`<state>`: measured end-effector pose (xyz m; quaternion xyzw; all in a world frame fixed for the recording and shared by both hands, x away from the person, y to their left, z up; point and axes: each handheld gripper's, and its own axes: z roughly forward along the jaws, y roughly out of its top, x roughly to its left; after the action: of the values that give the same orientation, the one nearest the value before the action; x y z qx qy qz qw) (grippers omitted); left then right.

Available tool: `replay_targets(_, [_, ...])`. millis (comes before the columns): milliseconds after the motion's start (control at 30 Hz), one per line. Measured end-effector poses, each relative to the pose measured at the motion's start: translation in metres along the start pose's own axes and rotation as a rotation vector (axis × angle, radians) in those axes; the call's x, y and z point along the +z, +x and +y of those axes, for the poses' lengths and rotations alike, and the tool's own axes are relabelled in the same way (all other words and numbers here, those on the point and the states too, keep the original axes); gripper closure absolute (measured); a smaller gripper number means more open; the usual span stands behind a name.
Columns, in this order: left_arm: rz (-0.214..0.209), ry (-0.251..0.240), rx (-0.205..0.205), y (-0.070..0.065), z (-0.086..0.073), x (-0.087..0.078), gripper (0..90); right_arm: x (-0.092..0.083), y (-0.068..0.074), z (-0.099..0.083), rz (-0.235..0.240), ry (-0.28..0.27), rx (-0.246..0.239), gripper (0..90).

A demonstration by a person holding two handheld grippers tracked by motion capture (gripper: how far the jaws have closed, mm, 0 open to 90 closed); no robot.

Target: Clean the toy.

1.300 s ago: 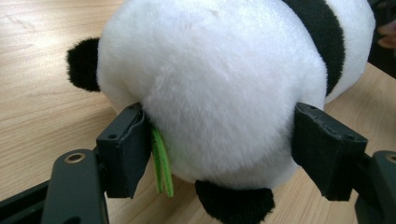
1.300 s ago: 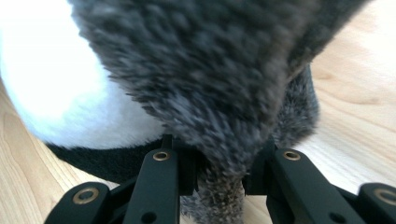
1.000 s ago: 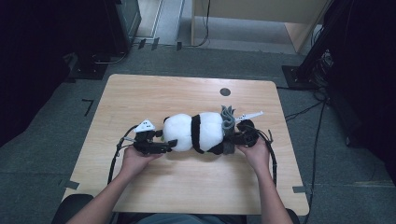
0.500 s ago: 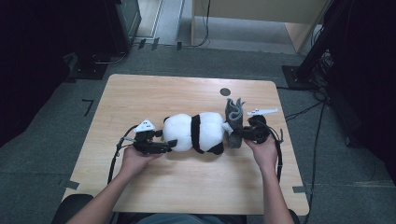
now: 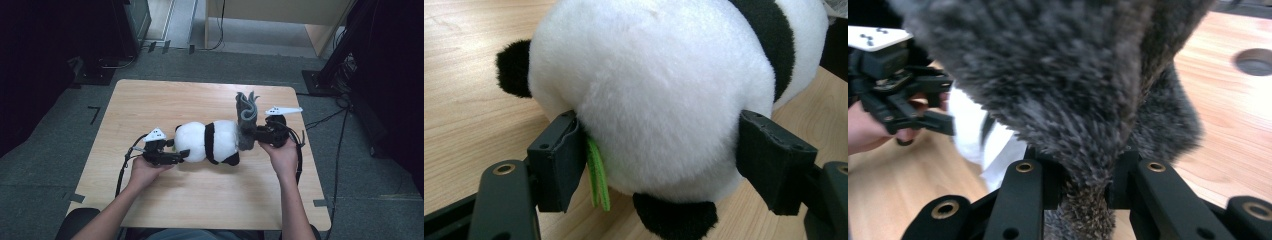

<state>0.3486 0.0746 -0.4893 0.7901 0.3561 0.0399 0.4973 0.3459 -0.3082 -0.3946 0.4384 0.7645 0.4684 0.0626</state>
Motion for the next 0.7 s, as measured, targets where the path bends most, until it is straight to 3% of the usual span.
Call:
replay_targets(233, [-0.001, 0.001, 0.004, 0.000, 0.000, 0.000, 25.2, 0.021, 0.005, 0.000, 0.084, 0.028, -0.024, 67.4])
replay_targets(333, [-0.002, 0.000, 0.000, 0.000, 0.000, 0.000, 25.4, 0.031, 0.011, -0.001, 0.035, 0.045, -0.084, 67.8])
replay_targets(367, [-0.002, 0.000, 0.000, 0.000, 0.000, 0.000, 25.4, 0.031, 0.011, -0.001, 0.035, 0.045, -0.084, 67.8])
replay_targets(600, [0.004, 0.004, 0.009, -0.001, 0.001, 0.001, 26.0, 0.030, 0.001, -0.010, 0.035, 0.039, -0.025, 77.3])
replay_targets(700, [0.004, 0.004, 0.008, -0.001, 0.001, 0.001, 26.1, 0.027, -0.008, -0.016, 0.000, 0.070, 0.011, 78.1])
